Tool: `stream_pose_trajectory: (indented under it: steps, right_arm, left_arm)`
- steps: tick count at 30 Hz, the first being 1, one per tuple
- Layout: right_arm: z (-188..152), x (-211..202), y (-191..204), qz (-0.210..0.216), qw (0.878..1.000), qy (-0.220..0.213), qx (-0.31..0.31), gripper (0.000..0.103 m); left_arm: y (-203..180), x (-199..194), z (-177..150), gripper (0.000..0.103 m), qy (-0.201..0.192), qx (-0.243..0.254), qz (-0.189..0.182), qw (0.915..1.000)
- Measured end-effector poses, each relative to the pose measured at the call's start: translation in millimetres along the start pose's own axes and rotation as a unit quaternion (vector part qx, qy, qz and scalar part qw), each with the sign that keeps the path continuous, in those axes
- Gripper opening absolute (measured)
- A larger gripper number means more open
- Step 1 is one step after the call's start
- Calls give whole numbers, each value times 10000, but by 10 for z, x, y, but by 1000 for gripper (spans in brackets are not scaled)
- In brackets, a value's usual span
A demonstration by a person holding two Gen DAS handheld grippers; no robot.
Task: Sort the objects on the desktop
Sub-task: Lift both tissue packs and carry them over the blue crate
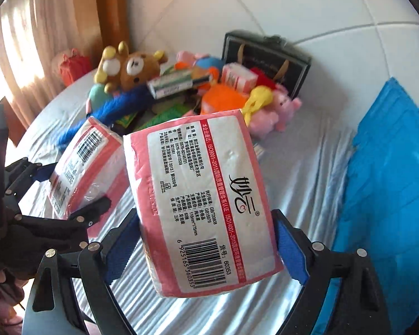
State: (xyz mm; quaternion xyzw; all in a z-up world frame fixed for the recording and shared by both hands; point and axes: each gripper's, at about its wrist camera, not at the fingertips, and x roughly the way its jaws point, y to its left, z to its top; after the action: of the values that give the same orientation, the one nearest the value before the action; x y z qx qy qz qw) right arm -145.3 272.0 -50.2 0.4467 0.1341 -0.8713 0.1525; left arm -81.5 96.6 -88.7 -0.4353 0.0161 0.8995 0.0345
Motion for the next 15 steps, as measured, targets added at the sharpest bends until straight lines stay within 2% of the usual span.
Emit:
stream_pose_trajectory:
  steps: [3,7,15]
  right_arm:
    - [144,-597,-316,-224,9984,-503,131,90]
    - [240,-1165,-656,-595,9932,-972,245,90]
    - [338,-1931,-1550,-1571,9769,-1291,662,90]
  left_arm:
    - [-184,-248,369,79,-493,83,-195,9986]
    - [-486,-494,808,79,-943,317,-383,9943]
    - [-1461,-912,1560,79,-1379,876,-942,9821]
